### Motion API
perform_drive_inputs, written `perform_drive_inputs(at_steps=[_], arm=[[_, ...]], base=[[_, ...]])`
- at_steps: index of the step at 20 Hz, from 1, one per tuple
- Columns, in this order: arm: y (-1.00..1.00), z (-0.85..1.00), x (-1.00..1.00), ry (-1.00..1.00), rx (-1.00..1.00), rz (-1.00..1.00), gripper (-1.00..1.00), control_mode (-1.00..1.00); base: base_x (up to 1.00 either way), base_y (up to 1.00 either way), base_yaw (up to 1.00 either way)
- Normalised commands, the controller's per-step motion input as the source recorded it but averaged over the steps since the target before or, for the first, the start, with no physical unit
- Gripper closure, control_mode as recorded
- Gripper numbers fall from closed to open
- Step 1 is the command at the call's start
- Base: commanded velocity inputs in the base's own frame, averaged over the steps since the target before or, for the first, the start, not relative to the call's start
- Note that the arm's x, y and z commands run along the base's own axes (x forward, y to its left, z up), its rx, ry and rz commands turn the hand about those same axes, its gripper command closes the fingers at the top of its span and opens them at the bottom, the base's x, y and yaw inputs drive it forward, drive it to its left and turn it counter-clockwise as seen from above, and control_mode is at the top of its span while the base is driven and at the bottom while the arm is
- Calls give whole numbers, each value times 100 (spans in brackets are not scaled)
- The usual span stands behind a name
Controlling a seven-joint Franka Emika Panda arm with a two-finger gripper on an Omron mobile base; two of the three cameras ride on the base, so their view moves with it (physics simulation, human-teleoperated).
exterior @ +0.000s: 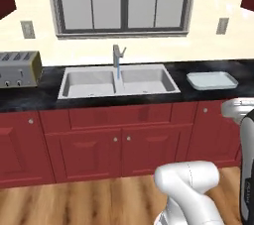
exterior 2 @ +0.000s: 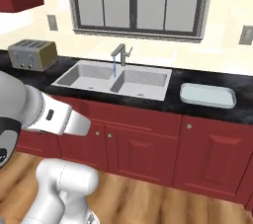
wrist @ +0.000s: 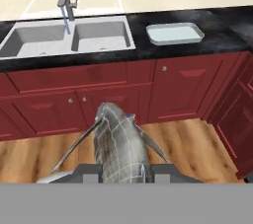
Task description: Take the fish out of the fridge, briefly rinse it in the sink, and place it on the tray next to the sink.
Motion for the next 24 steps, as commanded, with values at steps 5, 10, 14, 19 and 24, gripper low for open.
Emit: perform_drive_inputs(at_steps=[5,10,14,19,24], arm=[[0,0,0,0,0,0,100,100],[0,0,0,0,0,0,100,100],[0,0,0,0,0,0,100,100],[0,0,0,0,0,0,100,100],[0,0,0,0,0,0,100,100]], base=[[69,-9,12],[54,29,1],[54,32,0],[35,38,0],[45,56,0]])
